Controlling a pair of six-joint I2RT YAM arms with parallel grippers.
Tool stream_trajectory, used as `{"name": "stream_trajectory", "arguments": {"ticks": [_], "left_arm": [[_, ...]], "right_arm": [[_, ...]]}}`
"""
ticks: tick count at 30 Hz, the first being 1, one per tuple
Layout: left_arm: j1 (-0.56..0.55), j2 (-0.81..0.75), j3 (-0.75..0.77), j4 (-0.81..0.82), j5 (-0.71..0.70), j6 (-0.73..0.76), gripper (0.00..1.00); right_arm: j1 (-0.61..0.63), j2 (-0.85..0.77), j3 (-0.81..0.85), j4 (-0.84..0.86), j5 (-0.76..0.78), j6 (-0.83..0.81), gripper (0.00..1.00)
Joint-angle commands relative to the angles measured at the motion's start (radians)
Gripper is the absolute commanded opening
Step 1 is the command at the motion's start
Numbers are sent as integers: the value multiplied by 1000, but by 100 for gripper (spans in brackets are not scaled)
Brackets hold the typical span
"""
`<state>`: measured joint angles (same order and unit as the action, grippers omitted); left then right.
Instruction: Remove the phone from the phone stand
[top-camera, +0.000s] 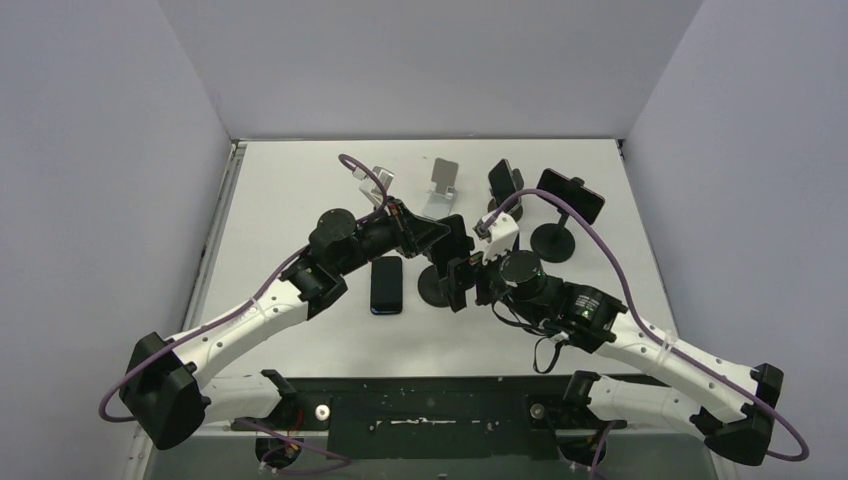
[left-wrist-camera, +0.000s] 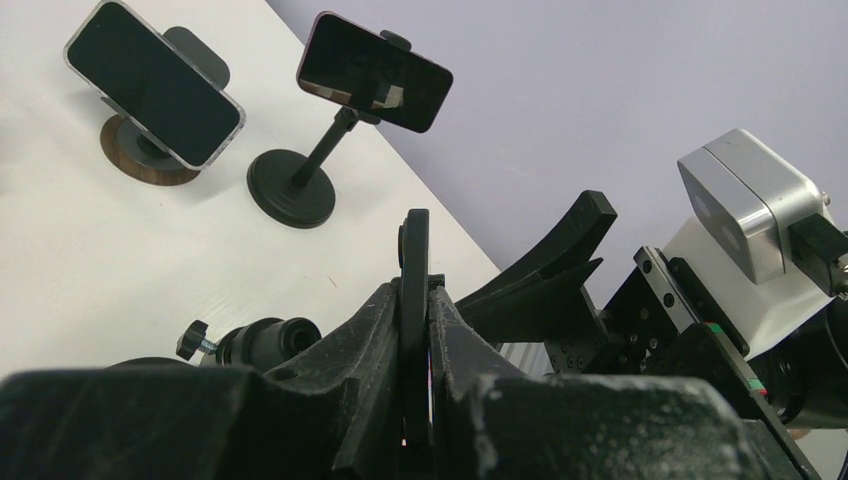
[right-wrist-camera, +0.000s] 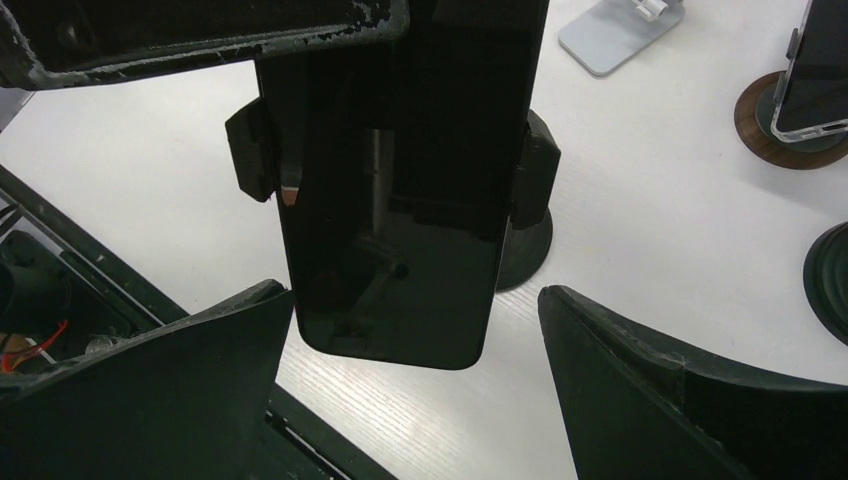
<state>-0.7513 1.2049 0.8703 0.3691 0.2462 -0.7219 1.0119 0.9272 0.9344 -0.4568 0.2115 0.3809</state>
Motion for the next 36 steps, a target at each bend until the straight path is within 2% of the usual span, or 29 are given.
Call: {"name": "stream_trajectory", "arguments": {"ticks": [1, 10, 17, 36], "left_arm": [[9, 5, 1, -48, -35, 16, 0], [9, 2, 2, -61, -42, 24, 0], [10, 7, 14, -61, -45, 15, 0], [9, 12, 38, -86, -49, 10, 0]], "right_arm": [[14, 6, 41, 55, 51, -6, 100], [16, -51, 92, 71, 83, 15, 100], [16, 35, 162, 12, 42, -2, 100], [14, 94, 97, -20, 63, 27, 100]]}}
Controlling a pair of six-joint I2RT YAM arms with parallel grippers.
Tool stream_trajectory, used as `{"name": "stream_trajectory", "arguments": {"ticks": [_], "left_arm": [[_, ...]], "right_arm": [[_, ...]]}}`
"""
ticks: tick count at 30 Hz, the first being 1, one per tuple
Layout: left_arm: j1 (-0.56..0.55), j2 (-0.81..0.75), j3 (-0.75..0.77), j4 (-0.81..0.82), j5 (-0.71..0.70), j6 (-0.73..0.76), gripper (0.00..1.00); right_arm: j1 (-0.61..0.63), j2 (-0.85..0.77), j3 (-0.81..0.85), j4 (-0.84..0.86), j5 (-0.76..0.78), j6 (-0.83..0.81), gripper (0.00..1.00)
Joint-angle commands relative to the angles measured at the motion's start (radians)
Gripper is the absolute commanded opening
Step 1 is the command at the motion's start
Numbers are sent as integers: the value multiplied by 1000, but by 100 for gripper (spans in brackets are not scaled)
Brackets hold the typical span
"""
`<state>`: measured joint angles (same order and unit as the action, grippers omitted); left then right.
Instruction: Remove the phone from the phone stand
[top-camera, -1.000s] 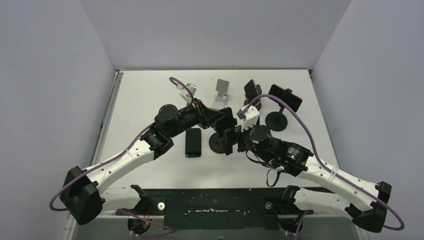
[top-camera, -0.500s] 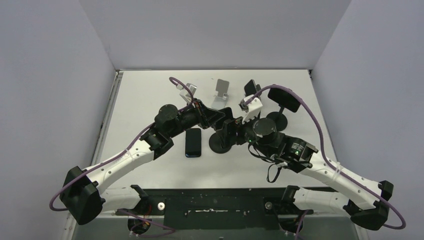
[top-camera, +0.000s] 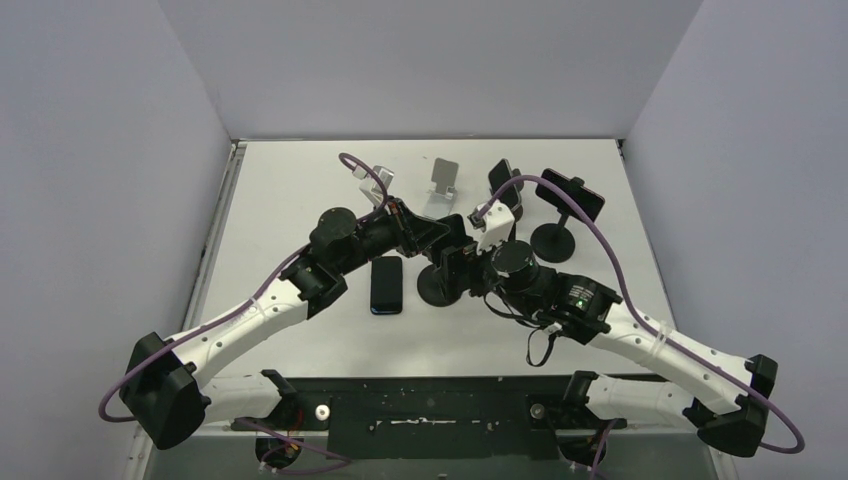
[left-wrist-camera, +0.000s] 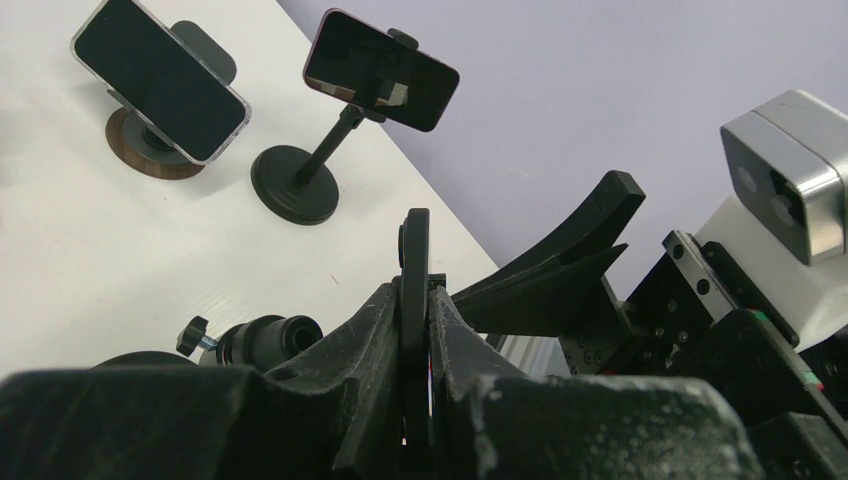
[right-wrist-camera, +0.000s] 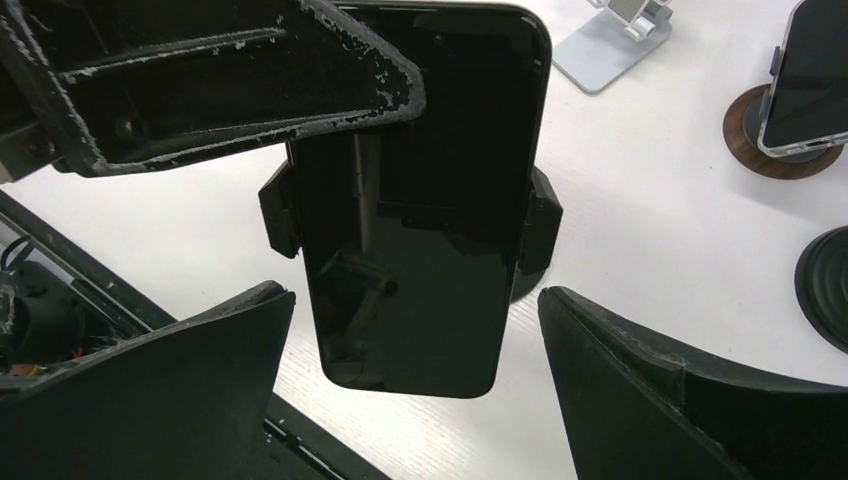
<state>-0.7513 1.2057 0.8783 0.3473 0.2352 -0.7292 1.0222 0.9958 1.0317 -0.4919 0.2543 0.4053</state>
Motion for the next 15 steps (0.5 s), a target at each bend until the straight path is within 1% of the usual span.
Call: {"name": "stream_trajectory", "arguments": {"ticks": [1, 6, 12, 15], "left_arm": [[10, 12, 32, -64, -37, 16, 0], [10, 16, 35, -65, -34, 11, 0], [9, 17, 35, -62, -34, 9, 0], [9, 15, 37, -64, -34, 8, 0]], "right_arm": [[4, 35, -2, 19, 22, 2, 100], [4, 54, -6, 48, 19, -2, 100], [4, 58, -11, 65, 15, -10, 94], [4, 57, -9, 65, 22, -11, 90]]}}
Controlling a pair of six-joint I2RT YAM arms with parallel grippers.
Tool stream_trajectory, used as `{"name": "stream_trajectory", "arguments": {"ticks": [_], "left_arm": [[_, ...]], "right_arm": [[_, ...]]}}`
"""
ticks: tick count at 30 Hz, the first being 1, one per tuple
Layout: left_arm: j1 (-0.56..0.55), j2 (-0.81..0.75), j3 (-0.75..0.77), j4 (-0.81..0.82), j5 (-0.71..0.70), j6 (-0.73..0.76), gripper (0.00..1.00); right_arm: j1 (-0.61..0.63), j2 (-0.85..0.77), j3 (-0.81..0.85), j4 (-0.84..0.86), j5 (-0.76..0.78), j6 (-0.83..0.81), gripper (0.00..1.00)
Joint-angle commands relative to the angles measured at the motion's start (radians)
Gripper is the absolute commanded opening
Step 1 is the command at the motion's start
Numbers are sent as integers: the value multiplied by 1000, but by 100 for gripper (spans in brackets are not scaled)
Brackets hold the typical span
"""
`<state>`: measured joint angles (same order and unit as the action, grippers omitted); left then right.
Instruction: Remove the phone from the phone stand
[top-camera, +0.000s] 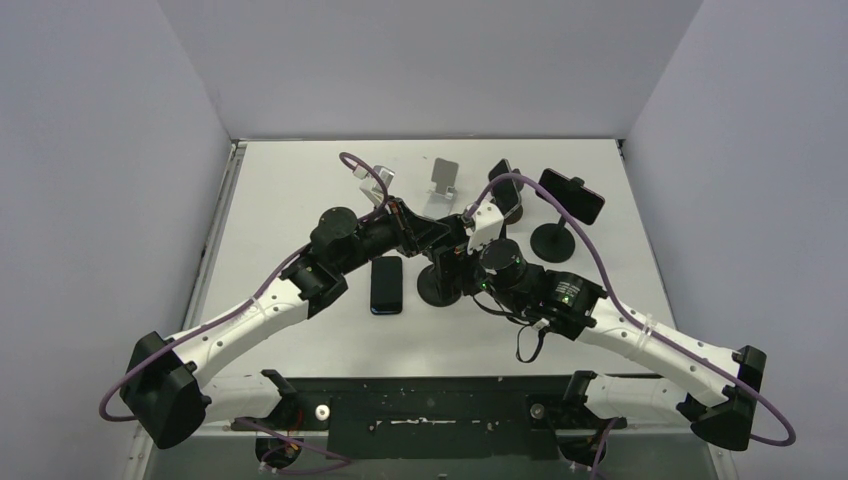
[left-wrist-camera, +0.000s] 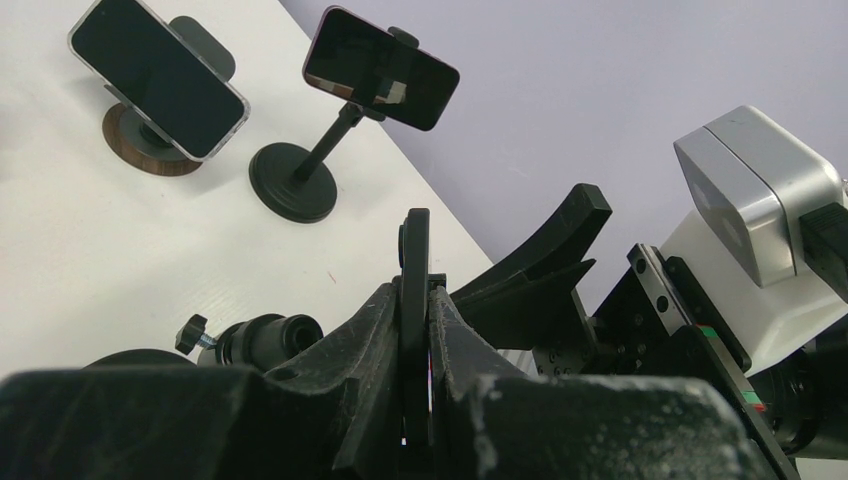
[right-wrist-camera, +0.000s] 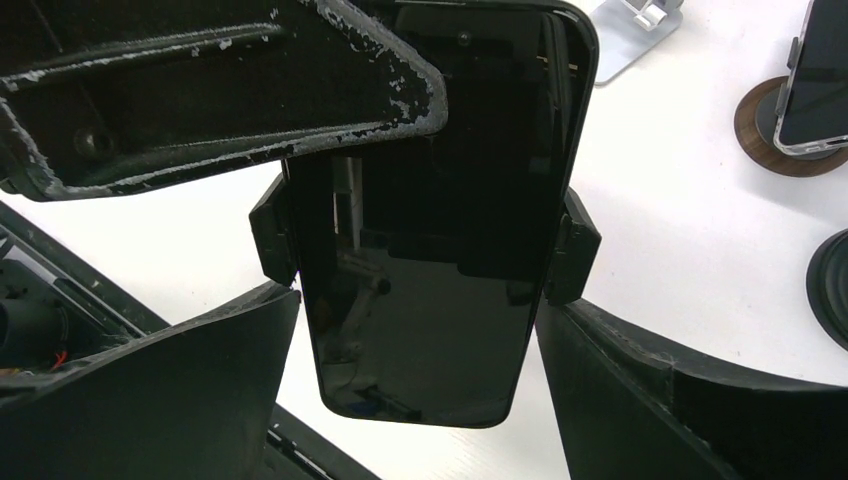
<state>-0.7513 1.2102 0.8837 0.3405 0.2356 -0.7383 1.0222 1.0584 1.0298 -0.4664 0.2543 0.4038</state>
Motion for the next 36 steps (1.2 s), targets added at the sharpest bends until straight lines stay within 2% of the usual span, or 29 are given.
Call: {"name": "stream_trajectory", "arguments": {"ticks": [1, 7, 16, 20, 23, 28, 32, 34, 36], "left_arm": [[10, 11, 33, -57, -35, 15, 3], [10, 0, 40, -59, -38, 15, 10], [10, -22, 36, -70, -53, 25, 14], [10, -39, 34, -78, -70, 28, 48], [11, -65, 45, -101, -97, 46, 61], [59, -169, 49, -161, -164, 83, 70], [84, -337, -69, -113, -198, 133, 74], [86, -413, -153, -52, -163, 166, 75], [87, -474, -240, -9, -62, 201, 75]], "right_arm": [[4, -5, -7, 40, 24, -10, 88], [4, -1, -6, 37, 32, -14, 74], [4, -11, -9, 35, 45, -10, 60], [4, -16, -12, 35, 47, -8, 59], [4, -20, -10, 34, 48, -6, 59], [3, -26, -1, 24, 55, 7, 59], [0, -29, 15, 16, 57, 32, 60], [-2, -29, 21, 11, 57, 42, 60], [-2, -26, 31, 5, 60, 50, 60]]}}
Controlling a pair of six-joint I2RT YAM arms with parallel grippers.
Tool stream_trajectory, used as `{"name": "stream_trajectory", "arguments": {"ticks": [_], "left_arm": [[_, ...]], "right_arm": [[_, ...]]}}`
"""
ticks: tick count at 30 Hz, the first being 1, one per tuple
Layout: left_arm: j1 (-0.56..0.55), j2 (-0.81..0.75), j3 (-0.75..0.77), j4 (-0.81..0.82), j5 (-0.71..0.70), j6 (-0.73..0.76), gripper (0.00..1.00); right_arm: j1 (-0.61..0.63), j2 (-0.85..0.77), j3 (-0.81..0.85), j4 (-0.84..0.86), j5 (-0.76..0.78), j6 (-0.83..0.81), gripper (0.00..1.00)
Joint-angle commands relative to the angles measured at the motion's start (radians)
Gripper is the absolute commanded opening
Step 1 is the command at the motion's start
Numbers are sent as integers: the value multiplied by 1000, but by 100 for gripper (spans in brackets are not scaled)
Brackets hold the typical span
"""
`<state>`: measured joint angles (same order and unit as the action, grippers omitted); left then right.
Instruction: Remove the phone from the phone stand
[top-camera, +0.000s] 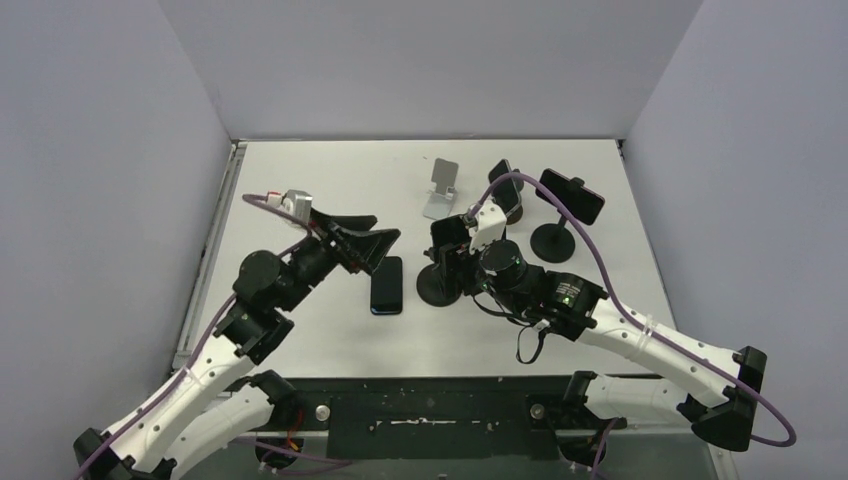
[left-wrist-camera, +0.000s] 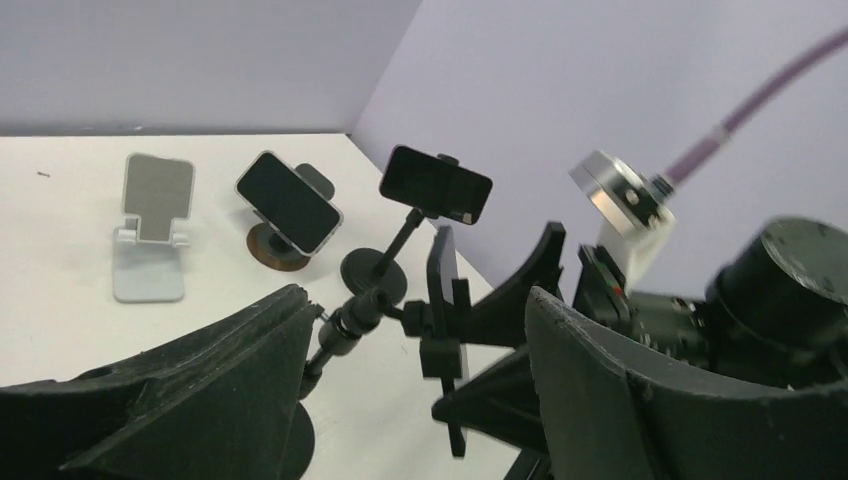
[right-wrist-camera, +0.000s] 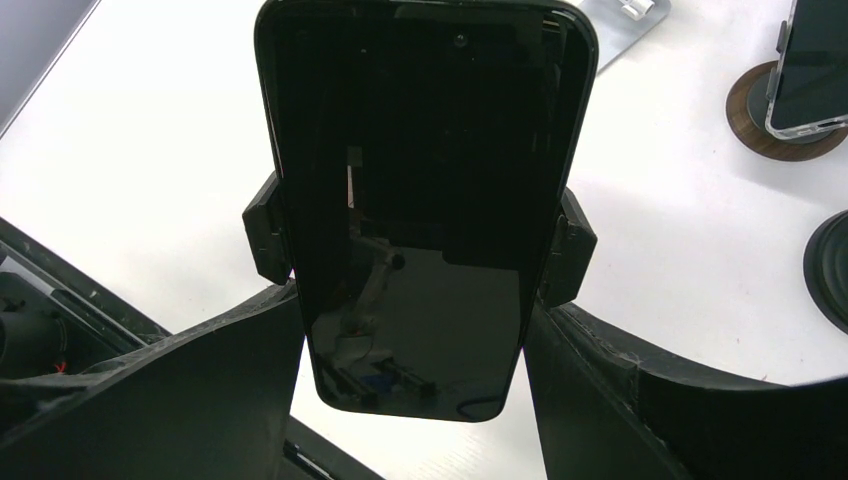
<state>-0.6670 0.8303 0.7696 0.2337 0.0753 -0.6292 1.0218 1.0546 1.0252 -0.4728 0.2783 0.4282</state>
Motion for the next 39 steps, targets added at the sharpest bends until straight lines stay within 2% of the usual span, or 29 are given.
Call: {"name": "stream_trajectory", "arguments": {"ticks": [1, 5, 10, 12, 16, 22, 31, 39], "left_arm": [[2, -116, -157, 112, 143, 105, 74], [1, -164, -247, 143, 264, 98, 75], [-2, -227, -444, 430, 275, -12, 79], [-6, -193, -473, 479, 285, -35, 79], [-55, -26, -448, 536, 331, -2, 77], [-143, 80, -392, 577, 191, 91, 76], [-239, 203, -324, 614, 112, 142, 72], [-286, 248, -310, 597, 9, 156, 56]], "right_arm": [[-3, -20, 40, 7, 39, 31, 60], [-5, -12, 62, -8, 58, 48, 61], [-7, -2, 64, -6, 70, 67, 62], [-8, 3, 68, -5, 70, 75, 62], [-8, 14, 70, 3, 70, 86, 63], [-9, 24, 74, 4, 70, 106, 65], [-10, 22, 78, -3, 78, 116, 67], [-11, 23, 78, -12, 81, 126, 69]]}}
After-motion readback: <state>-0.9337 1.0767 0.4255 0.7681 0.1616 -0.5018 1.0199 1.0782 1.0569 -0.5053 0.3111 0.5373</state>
